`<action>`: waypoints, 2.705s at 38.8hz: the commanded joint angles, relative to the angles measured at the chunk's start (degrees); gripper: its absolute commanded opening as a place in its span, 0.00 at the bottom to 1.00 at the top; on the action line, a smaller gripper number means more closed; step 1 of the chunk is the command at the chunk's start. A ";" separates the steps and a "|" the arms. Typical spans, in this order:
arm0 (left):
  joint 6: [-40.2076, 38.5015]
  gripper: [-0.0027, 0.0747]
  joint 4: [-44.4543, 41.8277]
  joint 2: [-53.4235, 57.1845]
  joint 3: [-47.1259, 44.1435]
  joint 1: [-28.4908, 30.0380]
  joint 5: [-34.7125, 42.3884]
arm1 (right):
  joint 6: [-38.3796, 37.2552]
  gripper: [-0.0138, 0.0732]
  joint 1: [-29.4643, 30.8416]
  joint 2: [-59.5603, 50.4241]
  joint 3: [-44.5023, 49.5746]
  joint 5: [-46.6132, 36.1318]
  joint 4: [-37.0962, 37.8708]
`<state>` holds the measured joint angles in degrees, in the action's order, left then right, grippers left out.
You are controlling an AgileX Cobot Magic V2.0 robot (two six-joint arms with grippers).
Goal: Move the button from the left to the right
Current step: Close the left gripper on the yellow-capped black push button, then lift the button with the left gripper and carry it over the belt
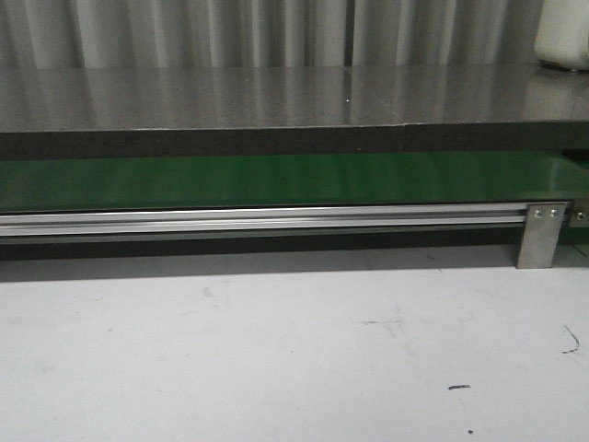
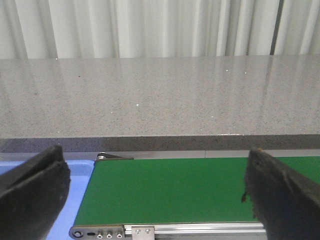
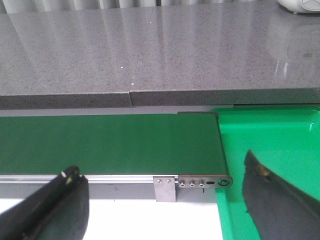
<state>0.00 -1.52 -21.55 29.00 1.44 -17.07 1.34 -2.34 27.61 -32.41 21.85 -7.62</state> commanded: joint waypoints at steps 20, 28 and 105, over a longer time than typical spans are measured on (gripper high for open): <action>-0.75 0.93 4.01 -40.07 28.21 2.75 -9.90 | 0.19 0.91 0.10 0.46 -2.01 -4.90 -0.09; 0.00 0.93 4.01 -58.13 40.73 11.16 -16.72 | 0.19 0.91 0.10 0.46 -2.01 -4.90 -0.09; 13.15 0.18 0.49 -93.93 64.21 31.63 -31.30 | 0.19 0.91 0.10 0.46 -1.90 -4.90 -0.09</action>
<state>13.43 -1.72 -121.23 91.61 33.00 -50.39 1.34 -2.34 27.61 -32.41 21.64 -7.62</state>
